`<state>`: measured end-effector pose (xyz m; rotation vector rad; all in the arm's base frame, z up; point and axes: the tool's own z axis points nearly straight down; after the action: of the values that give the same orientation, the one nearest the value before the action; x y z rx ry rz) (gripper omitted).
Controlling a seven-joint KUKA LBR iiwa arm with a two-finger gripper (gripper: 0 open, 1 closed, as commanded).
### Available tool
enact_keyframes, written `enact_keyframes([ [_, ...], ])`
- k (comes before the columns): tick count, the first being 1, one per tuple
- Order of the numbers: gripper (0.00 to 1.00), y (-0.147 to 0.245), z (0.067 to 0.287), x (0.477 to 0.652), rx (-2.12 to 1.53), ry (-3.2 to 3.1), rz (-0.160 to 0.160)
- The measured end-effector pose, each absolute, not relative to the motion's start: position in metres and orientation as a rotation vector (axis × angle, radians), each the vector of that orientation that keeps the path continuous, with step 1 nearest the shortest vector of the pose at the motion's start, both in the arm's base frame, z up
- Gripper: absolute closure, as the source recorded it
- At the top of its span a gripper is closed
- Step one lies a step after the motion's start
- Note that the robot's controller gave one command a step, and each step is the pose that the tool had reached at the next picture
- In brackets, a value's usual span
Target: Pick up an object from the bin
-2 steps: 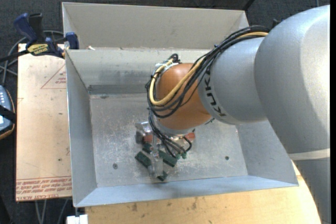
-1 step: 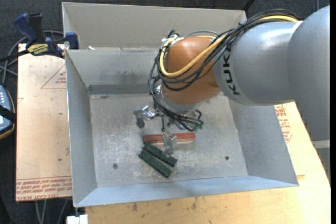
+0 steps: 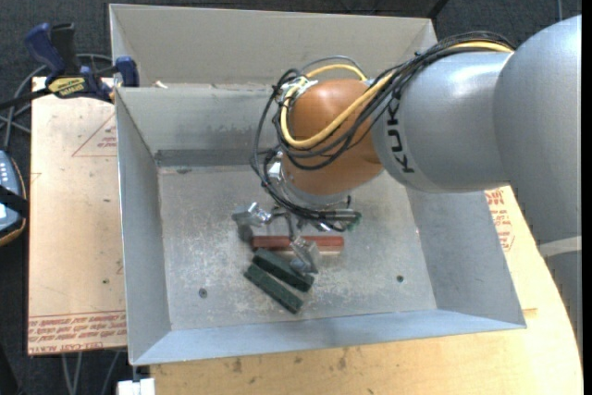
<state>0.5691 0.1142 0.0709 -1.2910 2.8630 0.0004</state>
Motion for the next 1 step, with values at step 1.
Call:
enact_keyframes([
  [1, 1.0, 0.1147, 0.0704, 0.5689, -1.29, 2.862, 0.003],
])
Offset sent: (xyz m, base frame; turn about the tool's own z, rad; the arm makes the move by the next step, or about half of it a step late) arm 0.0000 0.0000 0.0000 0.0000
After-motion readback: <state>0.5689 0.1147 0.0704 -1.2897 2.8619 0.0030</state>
